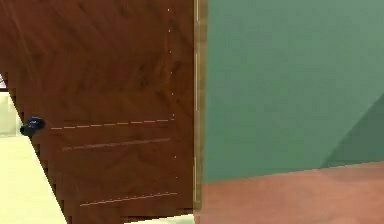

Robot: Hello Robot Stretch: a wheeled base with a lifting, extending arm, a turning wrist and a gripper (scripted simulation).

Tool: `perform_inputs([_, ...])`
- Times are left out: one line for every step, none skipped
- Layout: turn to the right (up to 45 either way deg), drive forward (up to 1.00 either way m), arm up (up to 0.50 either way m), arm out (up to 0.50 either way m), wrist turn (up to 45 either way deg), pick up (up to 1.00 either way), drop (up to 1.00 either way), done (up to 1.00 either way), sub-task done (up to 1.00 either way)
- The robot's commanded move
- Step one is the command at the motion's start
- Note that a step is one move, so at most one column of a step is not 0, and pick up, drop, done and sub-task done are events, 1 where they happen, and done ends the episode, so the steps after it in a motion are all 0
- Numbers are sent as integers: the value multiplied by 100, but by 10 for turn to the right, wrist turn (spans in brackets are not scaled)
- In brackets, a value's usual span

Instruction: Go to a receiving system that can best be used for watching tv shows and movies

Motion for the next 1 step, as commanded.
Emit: perform_inputs([-450,0,0,0,0,0,0,0,0])
